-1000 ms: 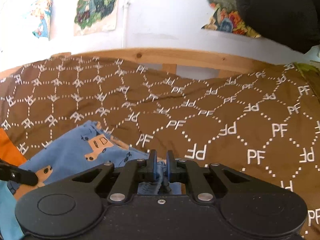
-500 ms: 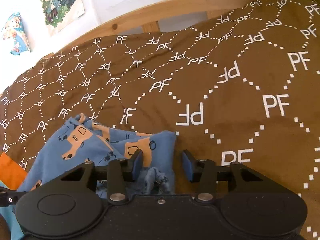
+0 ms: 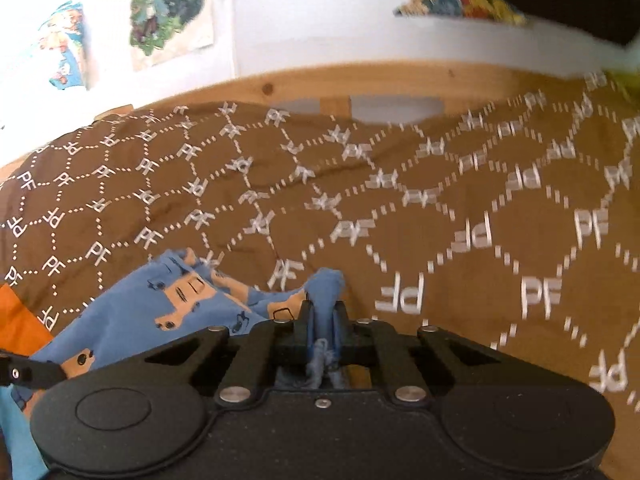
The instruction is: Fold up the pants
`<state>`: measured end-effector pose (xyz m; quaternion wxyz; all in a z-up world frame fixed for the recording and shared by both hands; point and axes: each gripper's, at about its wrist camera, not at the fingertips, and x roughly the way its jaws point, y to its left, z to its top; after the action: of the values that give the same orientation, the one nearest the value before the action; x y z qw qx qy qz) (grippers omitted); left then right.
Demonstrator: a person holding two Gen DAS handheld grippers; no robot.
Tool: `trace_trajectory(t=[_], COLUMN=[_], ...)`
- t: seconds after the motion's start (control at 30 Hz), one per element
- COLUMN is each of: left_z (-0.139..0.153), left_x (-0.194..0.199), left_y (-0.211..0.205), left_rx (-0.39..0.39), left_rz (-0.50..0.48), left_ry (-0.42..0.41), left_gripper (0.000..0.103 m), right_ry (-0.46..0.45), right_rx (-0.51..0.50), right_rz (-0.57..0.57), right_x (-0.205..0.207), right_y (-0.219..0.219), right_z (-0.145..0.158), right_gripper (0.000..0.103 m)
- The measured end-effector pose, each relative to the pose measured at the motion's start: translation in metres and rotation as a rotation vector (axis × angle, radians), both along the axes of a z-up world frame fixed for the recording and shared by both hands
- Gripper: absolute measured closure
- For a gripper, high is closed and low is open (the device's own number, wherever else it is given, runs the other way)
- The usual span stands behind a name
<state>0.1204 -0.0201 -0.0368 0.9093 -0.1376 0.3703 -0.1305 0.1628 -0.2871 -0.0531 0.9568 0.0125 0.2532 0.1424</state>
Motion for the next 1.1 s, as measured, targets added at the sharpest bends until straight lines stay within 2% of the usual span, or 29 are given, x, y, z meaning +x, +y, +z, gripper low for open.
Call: trace_trajectory(t=[0.2,0.37,0.47,0.57,0.7,0.9,1.0,1.07,1.1], left_z=[0.026,0.037,0.026,0.011,-0.002,-0.007,-0.007,-0.005,-0.003], left_x=[0.013,0.047,0.068,0.083,0.087,0.09,0.092,0.091,0.088], left_y=[-0.007,-0.02,-0.028,-0.033,-0.035,-0.031,-0.029,-0.027,-0.025], left_rx=[0.008,0.013,0.021,0.03,0.032,0.025,0.028,0.032,0.037], left_rz=[0.011,0.02,0.022,0.028,0.031,0.027,0.035,0.039,0.044], left_ry=[-0.08,-0.121,-0.114,-0.072,-0.038,-0.005,0.014,0.011,0.004], left_gripper=[0.087,0.087,0.087,0.087,0.087,0.085,0.081,0.066,0.053], right_ry=[-0.089,-0.136,-0.122,-0.093,-0.078,-0.072,-0.082,-0.086,-0.09], right_rx=[-0.032,-0.09,-0.11,-0.145,-0.153,-0.15,-0.141,-0.126,-0.113], right_rz=[0.013,0.009,-0.011,-0.011,-0.019,-0.033,-0.057,-0.073,-0.079], right_x=[0.013,0.041,0.066,0.083,0.088,0.086,0.083,0.08,0.077], right_y=[0.001,0.002,-0.002,-0.002,-0.005,-0.007,-0.009,-0.012,-0.014], right_z=[0.036,0.05,0.046,0.033,0.018,0.015,0.017,0.02,0.021], right_gripper=[0.095,0.095,0.094,0.094,0.094,0.092,0.08,0.062,0.057])
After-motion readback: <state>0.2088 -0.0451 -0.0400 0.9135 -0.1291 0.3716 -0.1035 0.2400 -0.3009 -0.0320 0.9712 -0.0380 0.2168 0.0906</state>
